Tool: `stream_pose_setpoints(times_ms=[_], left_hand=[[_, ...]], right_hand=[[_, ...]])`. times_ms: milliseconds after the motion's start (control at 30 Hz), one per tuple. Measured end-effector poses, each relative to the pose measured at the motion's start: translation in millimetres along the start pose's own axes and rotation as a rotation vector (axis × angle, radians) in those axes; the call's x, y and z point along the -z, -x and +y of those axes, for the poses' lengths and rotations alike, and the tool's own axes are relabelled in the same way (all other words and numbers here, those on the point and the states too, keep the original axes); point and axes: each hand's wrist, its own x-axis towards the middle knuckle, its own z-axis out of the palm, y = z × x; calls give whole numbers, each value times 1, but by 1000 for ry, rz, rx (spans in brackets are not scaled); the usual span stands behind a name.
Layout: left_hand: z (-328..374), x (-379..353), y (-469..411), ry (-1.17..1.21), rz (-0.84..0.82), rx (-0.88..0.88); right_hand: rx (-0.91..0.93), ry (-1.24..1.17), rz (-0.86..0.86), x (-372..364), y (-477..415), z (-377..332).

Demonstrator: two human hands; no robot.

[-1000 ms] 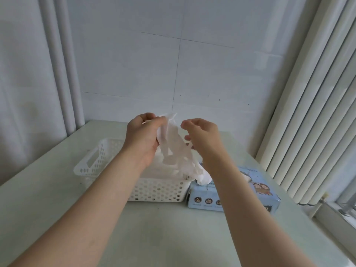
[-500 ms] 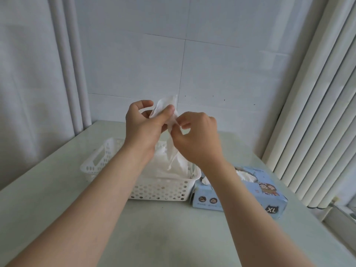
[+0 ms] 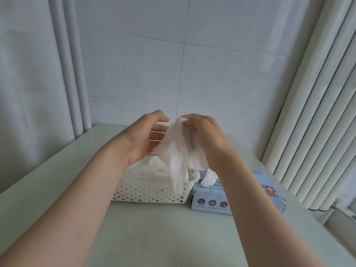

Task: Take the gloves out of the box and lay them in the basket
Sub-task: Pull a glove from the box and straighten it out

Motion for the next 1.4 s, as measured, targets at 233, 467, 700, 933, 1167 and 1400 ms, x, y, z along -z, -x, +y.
stream_pose_setpoints(times_ms=[233,467,700,933,1167,1400], left_hand=[[-4,-5,0,-119,-29,-120],[-1,10,-2,-211,125,-167],[-2,24,-7,-123,150,-110],[-17,39,-13,-259,218,-27],[-28,66,-20,-451,266,71],[-43,67,-17,-1028,360,34]], right_hand=[[-75,39,-23,8,-4,4],[-237,180,-227,30,2,6],[-399,-86,-58,40,-3,7],[-307,56,104,17,-16,37],[71,673,167,-25,-33,61],[151,962,118,-40,-37,74]])
